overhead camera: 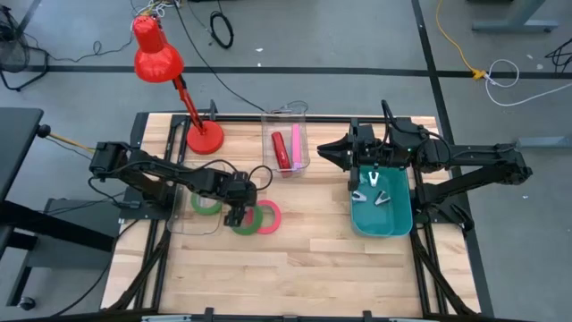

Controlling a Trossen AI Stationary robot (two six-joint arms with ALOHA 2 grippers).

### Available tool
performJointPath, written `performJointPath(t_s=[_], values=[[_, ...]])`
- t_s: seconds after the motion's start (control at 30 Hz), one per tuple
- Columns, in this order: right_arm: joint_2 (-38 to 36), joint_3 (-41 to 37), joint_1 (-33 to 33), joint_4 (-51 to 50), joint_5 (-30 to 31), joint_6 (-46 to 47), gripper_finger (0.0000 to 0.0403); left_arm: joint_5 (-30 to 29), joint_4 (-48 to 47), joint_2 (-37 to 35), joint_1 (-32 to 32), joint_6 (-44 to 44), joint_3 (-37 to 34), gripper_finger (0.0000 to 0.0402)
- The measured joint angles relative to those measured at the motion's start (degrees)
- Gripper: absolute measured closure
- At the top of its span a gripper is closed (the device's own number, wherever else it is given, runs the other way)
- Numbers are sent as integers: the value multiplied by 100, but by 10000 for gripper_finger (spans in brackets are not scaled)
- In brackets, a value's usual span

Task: Pick and place Stapler, Stapler remover, tape
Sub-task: Put the green tape into the left transparent bin

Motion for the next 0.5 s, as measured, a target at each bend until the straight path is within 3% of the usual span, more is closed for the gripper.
performJointPath(t_s=[0.17,0.5], values=[[0,0,-1,-3,1,-7,346,-237,27,27,38,134,0,94],[0,0,1,-20,1,-26,346,60,15,346,36,146,0,95]])
